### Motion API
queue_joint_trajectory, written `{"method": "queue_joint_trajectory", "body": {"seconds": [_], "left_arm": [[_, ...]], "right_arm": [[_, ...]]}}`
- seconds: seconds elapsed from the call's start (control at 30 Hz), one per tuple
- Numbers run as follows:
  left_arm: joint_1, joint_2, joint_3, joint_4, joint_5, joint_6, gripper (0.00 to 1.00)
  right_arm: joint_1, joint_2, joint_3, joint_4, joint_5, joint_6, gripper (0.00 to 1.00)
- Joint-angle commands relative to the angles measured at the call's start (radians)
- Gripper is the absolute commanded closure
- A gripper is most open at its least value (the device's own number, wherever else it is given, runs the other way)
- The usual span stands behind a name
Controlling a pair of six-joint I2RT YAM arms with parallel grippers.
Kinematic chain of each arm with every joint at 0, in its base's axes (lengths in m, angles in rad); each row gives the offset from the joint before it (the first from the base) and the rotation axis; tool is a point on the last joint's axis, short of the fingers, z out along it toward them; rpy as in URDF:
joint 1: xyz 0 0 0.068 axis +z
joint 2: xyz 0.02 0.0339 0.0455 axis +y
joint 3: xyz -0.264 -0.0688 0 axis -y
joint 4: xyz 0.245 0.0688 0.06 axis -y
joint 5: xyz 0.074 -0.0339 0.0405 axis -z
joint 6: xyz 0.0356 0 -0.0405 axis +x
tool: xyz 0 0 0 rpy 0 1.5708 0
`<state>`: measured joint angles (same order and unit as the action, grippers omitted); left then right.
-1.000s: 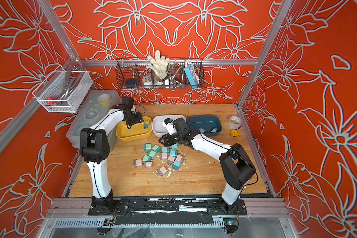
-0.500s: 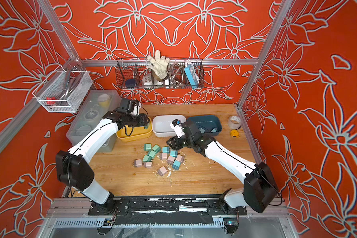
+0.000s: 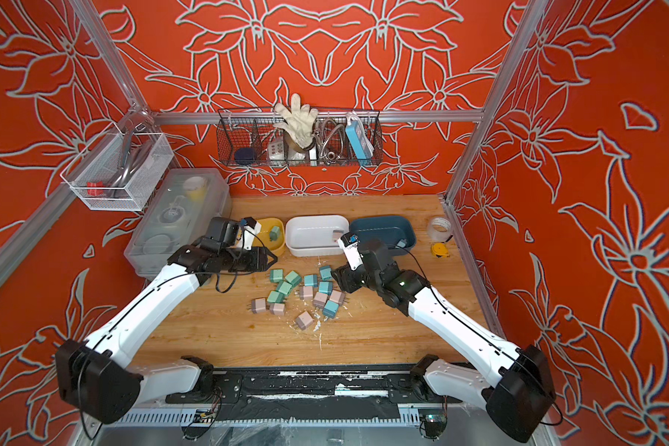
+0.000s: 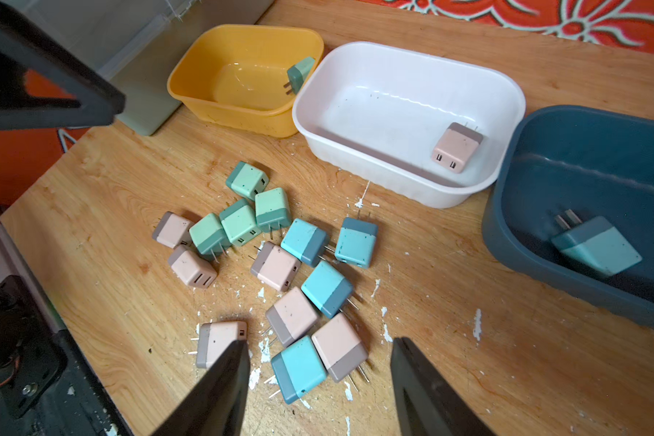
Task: Place the plugs by color into the storage box
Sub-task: Pick up the plug from the center of the board.
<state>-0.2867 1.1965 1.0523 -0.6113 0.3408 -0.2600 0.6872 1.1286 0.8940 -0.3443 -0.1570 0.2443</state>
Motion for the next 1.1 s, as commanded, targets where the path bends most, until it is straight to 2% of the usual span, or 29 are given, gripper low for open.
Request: {"method": "queue_joint_trajectory", "body": {"seconds": [0.0,0.2,0.37,0.87,1.07], "left_arm": [[-0.01,-0.077,-0.098,0.064,0.086,0.039,0.46],[-0.02,-0.147,-0.199,0.085,0.08,0.054,0.46],[-0.02,-0.189,-0.266,0.066,0.062,0.062,0.46],[-0.023,-0.199,-0.279,0.045,0.023,0.1,0.46],[-0.025,-0.199,-0.267,0.051,0.092,0.054,0.46]], "right_arm": [[0.0,0.019,0.001,-0.025,0.025,-0.006,0.36],[0.004,0.12,0.066,-0.08,-0.065,0.04,0.44],[0.019,0.164,0.053,-0.035,-0.1,0.076,0.46],[0.134,0.403,0.129,-0.103,-0.063,0.035,0.4],[0.15,0.479,0.16,-0.12,-0.055,0.018,0.39]]}}
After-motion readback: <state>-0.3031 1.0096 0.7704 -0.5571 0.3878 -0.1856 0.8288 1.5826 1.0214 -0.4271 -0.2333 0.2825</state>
